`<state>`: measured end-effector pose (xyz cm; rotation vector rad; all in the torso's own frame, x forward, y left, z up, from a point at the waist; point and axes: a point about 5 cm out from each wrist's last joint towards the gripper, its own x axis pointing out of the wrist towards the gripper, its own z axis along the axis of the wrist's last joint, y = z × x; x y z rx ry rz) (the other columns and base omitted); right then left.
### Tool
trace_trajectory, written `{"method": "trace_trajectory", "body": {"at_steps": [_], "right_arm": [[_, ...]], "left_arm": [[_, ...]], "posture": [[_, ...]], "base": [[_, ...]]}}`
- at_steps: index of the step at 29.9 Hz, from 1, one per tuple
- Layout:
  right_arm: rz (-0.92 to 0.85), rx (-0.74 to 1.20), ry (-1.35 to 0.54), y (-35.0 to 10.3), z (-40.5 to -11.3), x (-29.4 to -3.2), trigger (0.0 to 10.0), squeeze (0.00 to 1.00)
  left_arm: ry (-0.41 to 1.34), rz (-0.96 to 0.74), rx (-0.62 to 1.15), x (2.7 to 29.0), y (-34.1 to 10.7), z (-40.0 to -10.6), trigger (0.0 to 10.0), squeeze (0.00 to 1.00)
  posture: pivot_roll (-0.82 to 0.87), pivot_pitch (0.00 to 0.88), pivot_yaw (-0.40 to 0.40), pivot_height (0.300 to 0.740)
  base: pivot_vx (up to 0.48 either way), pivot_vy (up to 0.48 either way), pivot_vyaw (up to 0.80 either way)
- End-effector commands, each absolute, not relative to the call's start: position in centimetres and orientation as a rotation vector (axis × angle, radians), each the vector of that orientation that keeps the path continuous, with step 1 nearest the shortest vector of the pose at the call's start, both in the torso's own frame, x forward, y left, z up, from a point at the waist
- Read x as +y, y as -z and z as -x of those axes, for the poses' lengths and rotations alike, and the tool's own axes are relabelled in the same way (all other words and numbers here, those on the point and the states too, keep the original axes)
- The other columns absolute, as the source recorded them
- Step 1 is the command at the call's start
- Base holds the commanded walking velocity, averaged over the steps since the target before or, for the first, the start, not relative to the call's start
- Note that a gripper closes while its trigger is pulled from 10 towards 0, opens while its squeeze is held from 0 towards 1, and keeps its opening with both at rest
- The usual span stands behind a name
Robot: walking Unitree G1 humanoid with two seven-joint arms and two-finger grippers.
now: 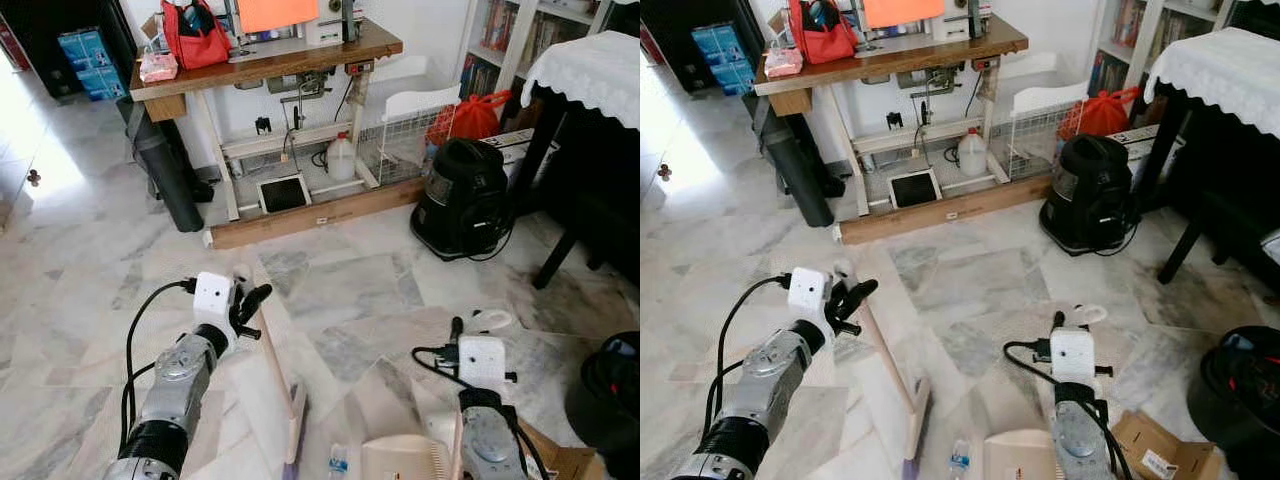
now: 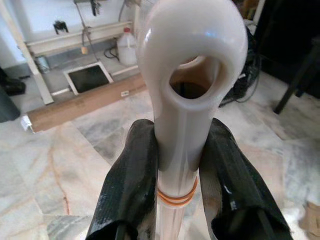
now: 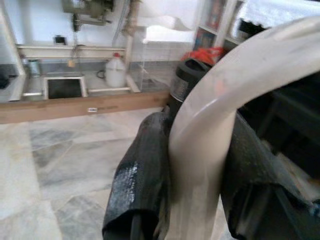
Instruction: Sweep floor
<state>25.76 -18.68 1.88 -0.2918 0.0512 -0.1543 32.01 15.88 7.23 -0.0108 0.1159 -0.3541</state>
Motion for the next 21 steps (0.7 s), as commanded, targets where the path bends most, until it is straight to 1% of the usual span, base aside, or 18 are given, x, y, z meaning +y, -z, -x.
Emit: {"method": "trace_trajectory", "body": {"at_steps": [1,6,12,21], "right_arm": [[0.370,0.098,0.091,-1.0,-25.4,-18.6,10.0,0.00],[0.370,0.081,0.115,-1.3,-25.7,-18.7,10.0,0.00],[0.371,0.020,0.186,-3.0,-27.3,-19.6,10.0,0.00],[0.375,-0.051,0.212,-4.8,-28.9,-20.2,10.0,0.00]], "left_arm": [[0.362,-0.009,0.158,16.4,-6.7,-31.7,10.0,0.00],[0.369,-0.010,0.175,16.4,-6.4,-31.4,10.0,0.00],[0.375,-0.021,0.192,16.7,-6.4,-31.1,10.0,0.00],[0.373,-0.022,0.197,16.8,-6.4,-30.9,10.0,0.00]], "posture": [[-0.06,0.057,0.095,0.740],[-0.06,0.067,0.096,0.740],[-0.06,0.072,0.096,0.740],[-0.06,0.072,0.093,0.740]], "base": [[0.000,0.000,0.00],[0.000,0.000,0.00],[0.000,0.000,0.00],[0.000,0.000,0.00]]}}
